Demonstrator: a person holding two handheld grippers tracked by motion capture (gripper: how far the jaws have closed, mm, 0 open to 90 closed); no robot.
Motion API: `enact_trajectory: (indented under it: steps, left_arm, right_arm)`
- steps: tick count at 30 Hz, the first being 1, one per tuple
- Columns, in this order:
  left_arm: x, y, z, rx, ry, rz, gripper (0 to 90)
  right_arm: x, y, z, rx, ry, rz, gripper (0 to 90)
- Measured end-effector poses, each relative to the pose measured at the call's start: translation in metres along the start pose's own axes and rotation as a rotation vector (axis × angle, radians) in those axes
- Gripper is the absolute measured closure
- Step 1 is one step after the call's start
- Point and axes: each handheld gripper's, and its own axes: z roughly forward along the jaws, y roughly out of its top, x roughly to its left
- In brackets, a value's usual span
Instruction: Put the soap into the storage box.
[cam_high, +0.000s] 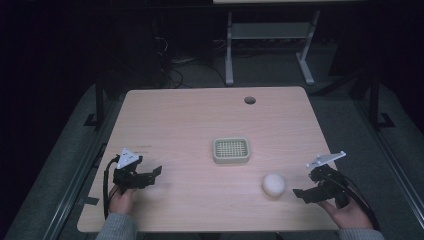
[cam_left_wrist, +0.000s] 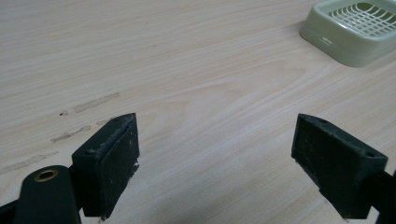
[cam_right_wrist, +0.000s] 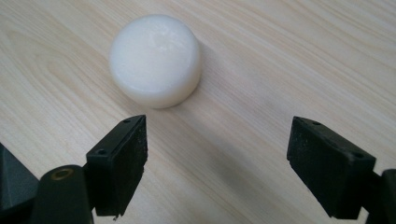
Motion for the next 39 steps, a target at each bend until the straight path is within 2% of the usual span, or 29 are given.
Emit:
enact_trajectory:
  steps: [30, 39]
  left_arm:
    - [0.000, 0.000, 0.000, -0.002, 0.000, 0.000, 14.9]
    - [0.001, 0.000, -0.001, 0.002, 0.003, 0.003, 14.8]
  right_arm:
    - [0.014, 0.032, 0.007, 0.061, 0.038, -0.106, 19.0]
    - [0.015, 0.038, 0.009, 0.078, 0.040, -0.117, 18.7]
